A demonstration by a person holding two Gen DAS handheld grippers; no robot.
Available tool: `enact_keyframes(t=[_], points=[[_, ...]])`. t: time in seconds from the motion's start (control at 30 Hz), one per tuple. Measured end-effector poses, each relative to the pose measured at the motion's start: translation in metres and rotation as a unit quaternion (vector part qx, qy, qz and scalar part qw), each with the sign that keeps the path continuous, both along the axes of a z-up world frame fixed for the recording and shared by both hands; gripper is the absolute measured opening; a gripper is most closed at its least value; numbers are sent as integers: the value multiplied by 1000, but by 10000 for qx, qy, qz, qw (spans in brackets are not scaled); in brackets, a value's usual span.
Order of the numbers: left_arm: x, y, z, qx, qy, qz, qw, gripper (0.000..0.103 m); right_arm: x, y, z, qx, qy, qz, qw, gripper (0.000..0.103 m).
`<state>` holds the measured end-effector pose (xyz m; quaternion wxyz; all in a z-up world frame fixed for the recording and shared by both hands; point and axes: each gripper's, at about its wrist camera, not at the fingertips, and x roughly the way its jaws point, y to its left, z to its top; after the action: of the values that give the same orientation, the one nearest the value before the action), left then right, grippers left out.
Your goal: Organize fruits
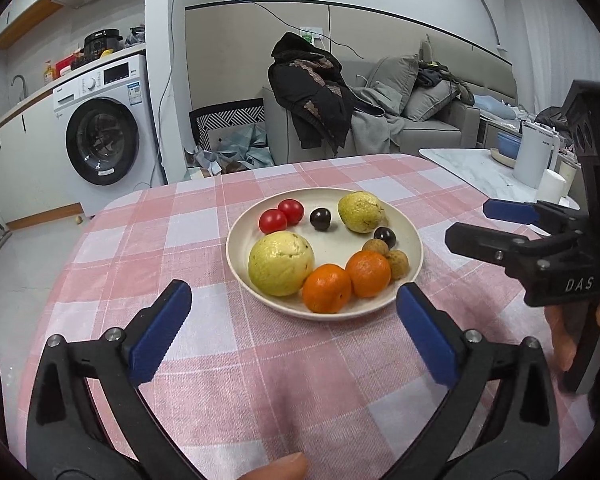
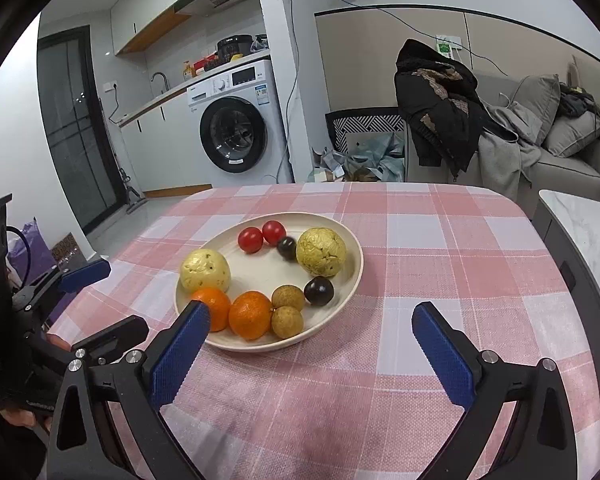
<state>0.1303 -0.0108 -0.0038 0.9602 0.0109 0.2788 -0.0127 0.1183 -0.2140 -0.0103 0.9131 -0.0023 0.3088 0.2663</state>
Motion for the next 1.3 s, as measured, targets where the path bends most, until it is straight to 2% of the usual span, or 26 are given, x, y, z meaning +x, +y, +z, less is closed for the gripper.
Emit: enact_keyframes(t=[0.13, 0.23, 0.5, 0.87, 1.3], points=[[-16, 5, 2, -185, -75, 27, 9998, 102, -10, -6, 1, 187, -8, 75, 9998, 103], [-25, 3, 3, -166, -171, 95, 9997, 102, -18, -7, -1, 212, -38, 139, 9997, 103], [-42, 5, 8, -185, -459, 210, 9986, 102, -35, 0, 0, 77, -600, 201, 9980, 103], [-42, -1, 5, -66, -486, 241, 9985, 102, -44, 2, 3, 43, -878, 343, 9955, 103], [-35, 0, 3, -69, -396, 264, 9988, 102, -42, 1, 2, 63, -827, 331, 9960, 103]])
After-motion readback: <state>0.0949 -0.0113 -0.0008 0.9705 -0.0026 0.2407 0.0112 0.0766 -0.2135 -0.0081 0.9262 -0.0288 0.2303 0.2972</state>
